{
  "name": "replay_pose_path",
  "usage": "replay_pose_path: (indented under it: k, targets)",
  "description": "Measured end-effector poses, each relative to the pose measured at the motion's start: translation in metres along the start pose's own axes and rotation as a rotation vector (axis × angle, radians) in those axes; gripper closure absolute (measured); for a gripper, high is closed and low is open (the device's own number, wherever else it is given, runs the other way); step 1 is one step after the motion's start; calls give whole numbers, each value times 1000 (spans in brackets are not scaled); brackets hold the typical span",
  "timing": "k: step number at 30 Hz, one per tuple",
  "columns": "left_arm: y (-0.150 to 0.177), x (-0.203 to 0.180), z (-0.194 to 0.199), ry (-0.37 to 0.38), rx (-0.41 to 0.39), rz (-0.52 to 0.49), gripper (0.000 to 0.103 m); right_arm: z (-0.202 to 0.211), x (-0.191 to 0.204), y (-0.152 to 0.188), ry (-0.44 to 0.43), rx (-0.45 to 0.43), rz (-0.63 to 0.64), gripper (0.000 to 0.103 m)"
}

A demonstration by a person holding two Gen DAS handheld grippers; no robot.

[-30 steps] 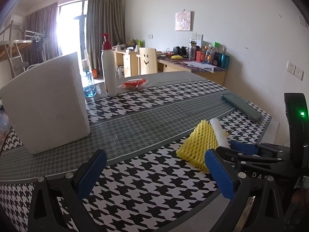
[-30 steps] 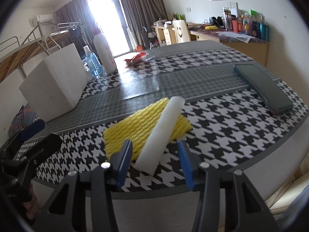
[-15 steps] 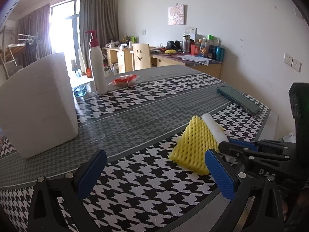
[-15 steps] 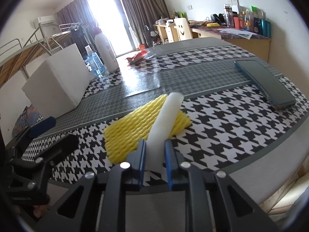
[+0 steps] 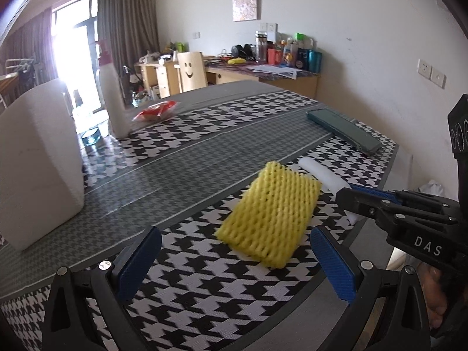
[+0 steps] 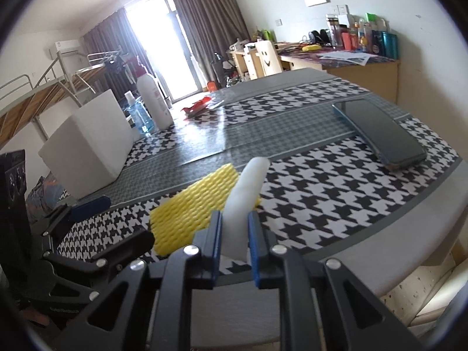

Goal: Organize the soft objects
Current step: 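Close the left tool on the yellow mesh sleeve while the right tool holds the white roller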

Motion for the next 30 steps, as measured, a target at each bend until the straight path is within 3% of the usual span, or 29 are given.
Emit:
replay_pose_path:
  k: [11,30]
  targets:
    - [1,-19,-17,26,30,-41,6,6,-16,-2,24,-11,-10,82]
    - [8,-30,-32,35,72,-78,31,15,-24,-3,41,-32,-19,82]
Point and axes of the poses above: each gripper's, at about its wrist camera, not at the fingertips, and z roughly against the way its jaws point, x to its left, y to its underside, the point moved 9 cm from there along -z, roughly the way its jaws point, and after that the axes turned 9 degrees about -x, right-handed, at the moved point
